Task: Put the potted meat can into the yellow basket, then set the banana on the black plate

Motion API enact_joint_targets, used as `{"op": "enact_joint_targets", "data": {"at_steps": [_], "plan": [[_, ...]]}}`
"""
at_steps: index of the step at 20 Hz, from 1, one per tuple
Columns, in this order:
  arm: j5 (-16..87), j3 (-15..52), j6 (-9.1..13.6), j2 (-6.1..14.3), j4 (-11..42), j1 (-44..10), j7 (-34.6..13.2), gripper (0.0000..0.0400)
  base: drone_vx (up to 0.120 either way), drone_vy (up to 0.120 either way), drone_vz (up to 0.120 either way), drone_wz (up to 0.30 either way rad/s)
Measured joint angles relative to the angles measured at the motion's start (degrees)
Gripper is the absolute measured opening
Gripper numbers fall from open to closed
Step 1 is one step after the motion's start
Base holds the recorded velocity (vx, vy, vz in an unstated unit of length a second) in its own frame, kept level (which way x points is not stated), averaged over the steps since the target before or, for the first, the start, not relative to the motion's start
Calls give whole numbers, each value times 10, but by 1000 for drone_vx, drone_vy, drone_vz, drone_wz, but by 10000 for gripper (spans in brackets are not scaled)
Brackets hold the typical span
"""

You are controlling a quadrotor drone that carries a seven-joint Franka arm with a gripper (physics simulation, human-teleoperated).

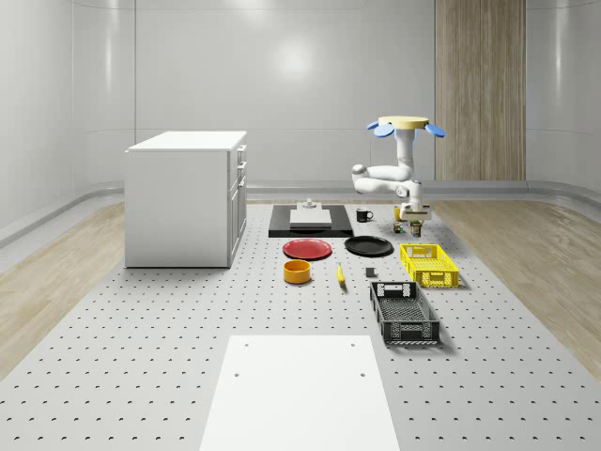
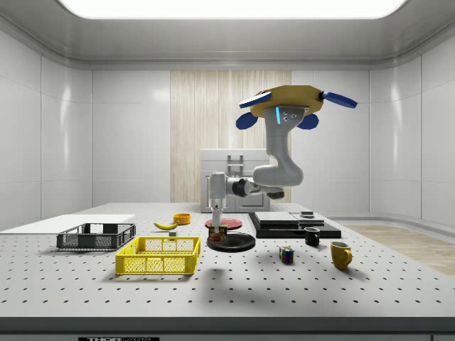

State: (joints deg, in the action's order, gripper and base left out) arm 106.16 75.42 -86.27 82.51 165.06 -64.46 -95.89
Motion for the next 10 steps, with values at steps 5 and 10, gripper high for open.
{"op": "enact_joint_targets", "data": {"at_steps": [5, 10], "plan": [[-2, 1, -4, 5, 0, -1, -2, 286, 120, 0, 0, 0], [-4, 2, -9, 9, 0, -3, -3, 286, 120, 0, 0, 0]]}}
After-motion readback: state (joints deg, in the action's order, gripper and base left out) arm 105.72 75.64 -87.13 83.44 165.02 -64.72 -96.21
